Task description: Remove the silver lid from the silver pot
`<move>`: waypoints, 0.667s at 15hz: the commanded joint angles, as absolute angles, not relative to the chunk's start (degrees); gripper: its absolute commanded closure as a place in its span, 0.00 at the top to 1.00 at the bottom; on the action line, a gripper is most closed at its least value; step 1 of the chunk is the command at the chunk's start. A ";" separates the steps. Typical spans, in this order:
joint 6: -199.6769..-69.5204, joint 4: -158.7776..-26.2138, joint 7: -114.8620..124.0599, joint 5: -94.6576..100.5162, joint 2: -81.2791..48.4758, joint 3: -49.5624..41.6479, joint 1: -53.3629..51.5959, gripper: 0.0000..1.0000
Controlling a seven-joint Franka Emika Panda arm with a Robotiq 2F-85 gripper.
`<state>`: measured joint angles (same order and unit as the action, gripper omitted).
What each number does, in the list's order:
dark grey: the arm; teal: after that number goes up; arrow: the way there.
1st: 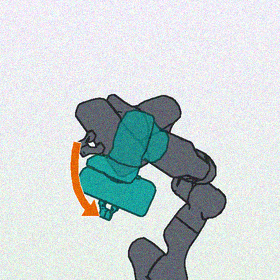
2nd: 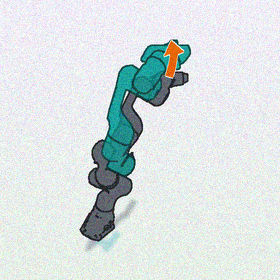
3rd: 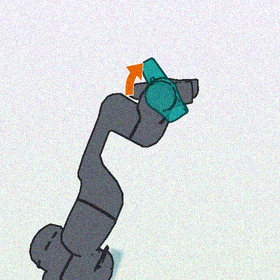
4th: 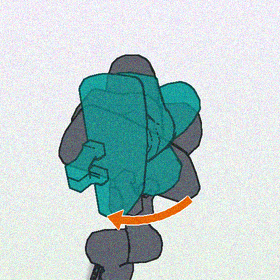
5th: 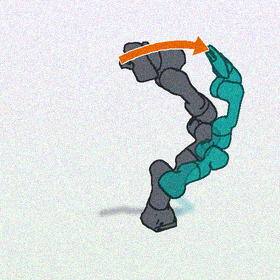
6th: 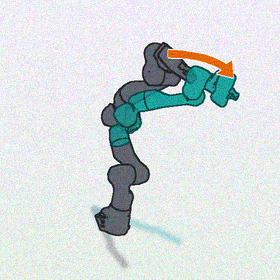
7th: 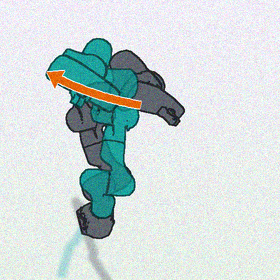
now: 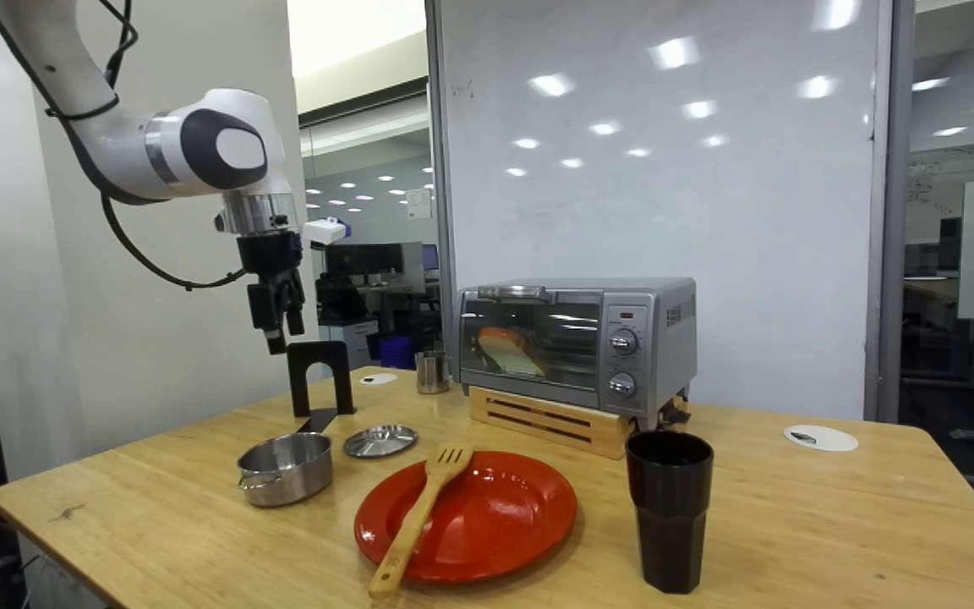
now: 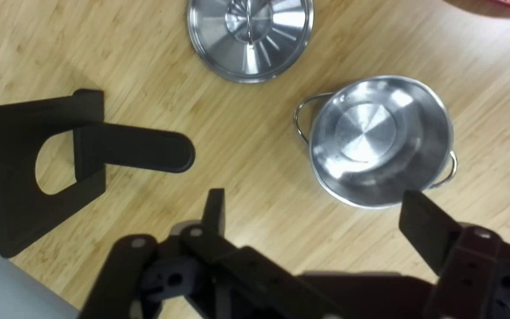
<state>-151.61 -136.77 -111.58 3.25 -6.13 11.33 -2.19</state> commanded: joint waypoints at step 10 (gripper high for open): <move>-153.28 -154.90 -93.59 -4.55 19.42 4.48 -5.65 1.00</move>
